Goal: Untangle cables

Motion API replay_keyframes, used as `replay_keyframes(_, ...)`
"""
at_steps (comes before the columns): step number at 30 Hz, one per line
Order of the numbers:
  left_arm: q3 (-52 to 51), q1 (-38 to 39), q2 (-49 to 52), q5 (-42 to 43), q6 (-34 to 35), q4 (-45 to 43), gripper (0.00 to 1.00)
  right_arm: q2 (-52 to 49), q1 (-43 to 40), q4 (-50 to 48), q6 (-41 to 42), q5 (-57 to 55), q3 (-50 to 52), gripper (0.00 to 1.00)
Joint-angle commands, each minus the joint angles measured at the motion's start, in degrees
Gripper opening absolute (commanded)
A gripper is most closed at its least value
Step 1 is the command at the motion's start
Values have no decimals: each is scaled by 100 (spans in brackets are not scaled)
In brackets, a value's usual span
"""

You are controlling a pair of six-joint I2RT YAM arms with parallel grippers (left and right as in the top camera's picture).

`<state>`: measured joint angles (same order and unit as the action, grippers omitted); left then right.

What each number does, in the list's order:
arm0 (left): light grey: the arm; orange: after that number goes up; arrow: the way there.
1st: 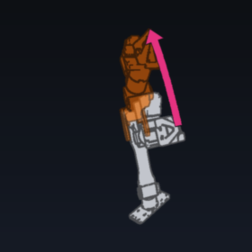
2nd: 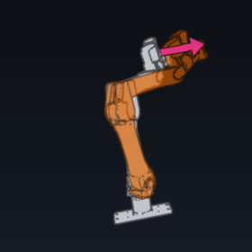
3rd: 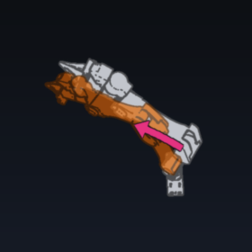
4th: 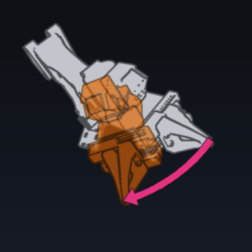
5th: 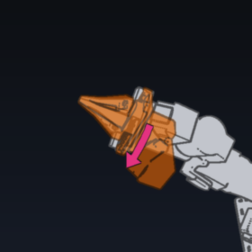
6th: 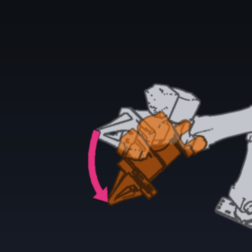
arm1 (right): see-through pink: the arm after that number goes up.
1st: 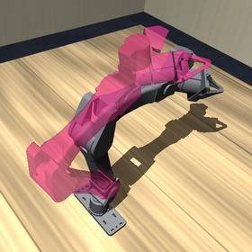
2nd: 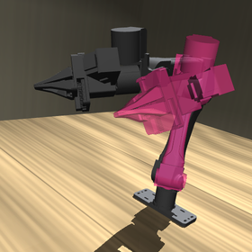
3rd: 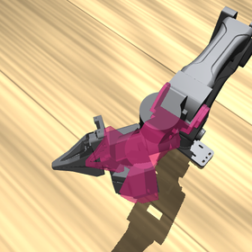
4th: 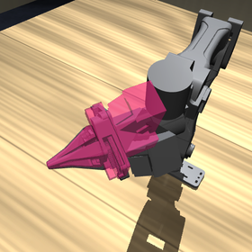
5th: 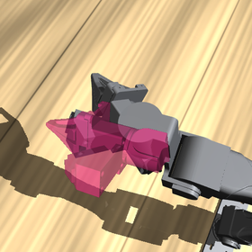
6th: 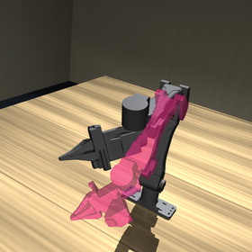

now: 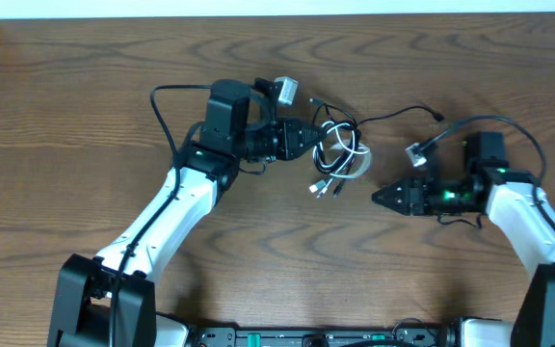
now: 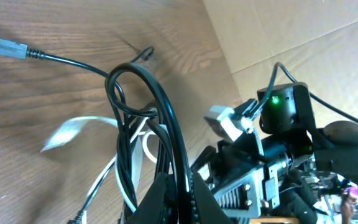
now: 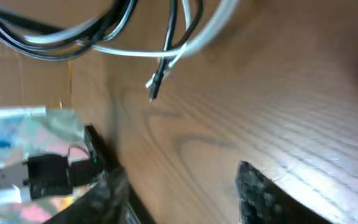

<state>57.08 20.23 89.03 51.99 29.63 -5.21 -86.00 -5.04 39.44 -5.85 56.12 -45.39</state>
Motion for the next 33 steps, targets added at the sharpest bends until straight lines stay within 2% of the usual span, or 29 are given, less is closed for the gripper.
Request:
replay_keyframes(1, 90, -35, -31, 415, 116, -52, 7, 175, -236, -68, -647, 533, -66, 58)
replay_keyframes(6, 90, -33, -31, 654, 98, -46, 8, 177, -317, -424, -962, 1182, -66, 61)
replay_keyframes(10, 90, -33, -31, 1145, -334, -44, 7, 177, -317, -824, -920, 1193, -66, 60)
replay_keyframes(13, 90, -33, -31, 1519, -546, 28, 8, 177, -313, -1169, -920, 1178, -66, 56)
replay_keyframes(18, 83, -28, -31, 1563, -603, 308, 8, 177, -313, -1655, -920, 1178, -66, 49)
replay_keyframes(22, 44, 0, -31, 1709, -603, 323, 7, 175, -310, -1738, -925, 1176, -66, 50)
replay_keyframes(28, 20, 125, -31, 1792, -597, 391, 8, 175, -216, -1849, -981, 1176, -63, 57)
replay_keyframes(33, 15, 221, -31, 1788, -599, 433, 7, 175, 68, -1845, -1257, 1084, -63, 57)
